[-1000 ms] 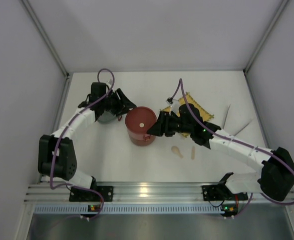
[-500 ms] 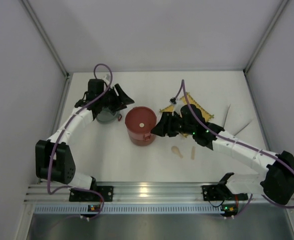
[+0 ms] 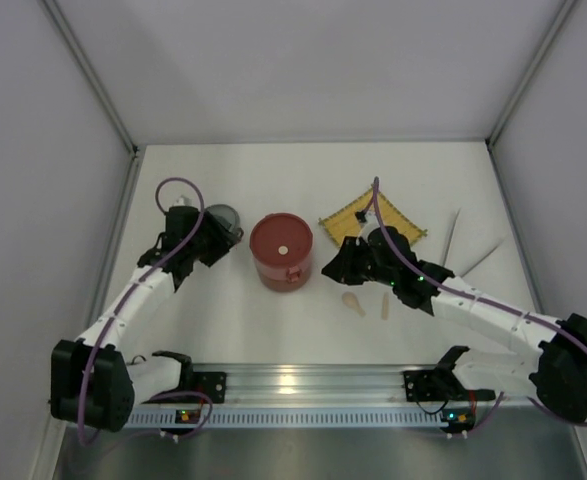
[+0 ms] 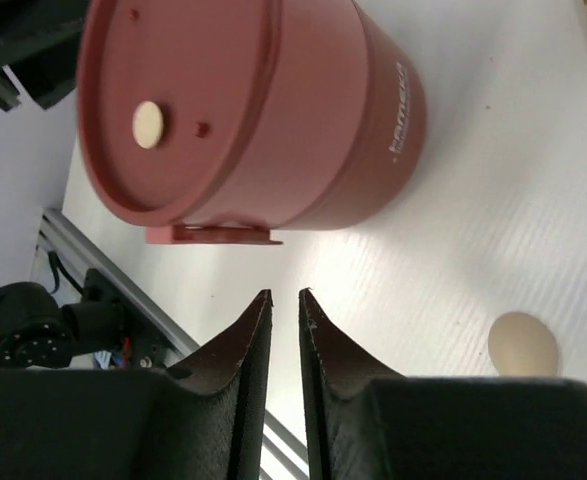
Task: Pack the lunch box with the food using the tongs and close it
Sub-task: Adjust the packing box at the center of the board.
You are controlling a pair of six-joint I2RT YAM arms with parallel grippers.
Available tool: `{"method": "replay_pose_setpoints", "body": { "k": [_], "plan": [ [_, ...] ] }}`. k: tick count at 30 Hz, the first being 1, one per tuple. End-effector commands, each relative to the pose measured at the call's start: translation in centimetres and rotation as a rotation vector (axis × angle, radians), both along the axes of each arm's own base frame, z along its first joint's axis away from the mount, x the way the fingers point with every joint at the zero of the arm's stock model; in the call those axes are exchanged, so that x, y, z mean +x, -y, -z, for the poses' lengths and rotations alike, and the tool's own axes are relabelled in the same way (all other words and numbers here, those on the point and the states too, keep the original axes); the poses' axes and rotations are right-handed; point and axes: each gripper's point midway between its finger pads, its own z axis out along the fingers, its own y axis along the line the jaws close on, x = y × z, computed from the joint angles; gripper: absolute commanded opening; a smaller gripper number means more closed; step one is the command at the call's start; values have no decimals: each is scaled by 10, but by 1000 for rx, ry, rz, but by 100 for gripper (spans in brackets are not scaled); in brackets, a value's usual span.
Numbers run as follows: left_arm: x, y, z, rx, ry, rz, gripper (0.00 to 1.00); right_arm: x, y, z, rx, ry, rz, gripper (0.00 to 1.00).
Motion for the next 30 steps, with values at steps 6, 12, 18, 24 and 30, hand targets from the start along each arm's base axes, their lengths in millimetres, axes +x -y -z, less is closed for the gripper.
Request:
{"method": "replay_pose_setpoints", "body": {
  "k": [6,12,18,24,30],
  "plan": [
    [-24,0,35,-60,-27,-78,51,13,-14,16,24,20,17,13],
    [-26,4,46,-64,-60,-86,51,26,-18,10,15,44,41,15],
    [-22,14,53,-80,-70,-86,51,34,-30,1,36,56,38,16],
    [-20,22,59,-86,-81,-93,51,35,-40,-5,71,65,52,16],
    [-20,26,65,-100,-89,-98,51,23,-65,-4,78,59,5,16]
  ]
}}
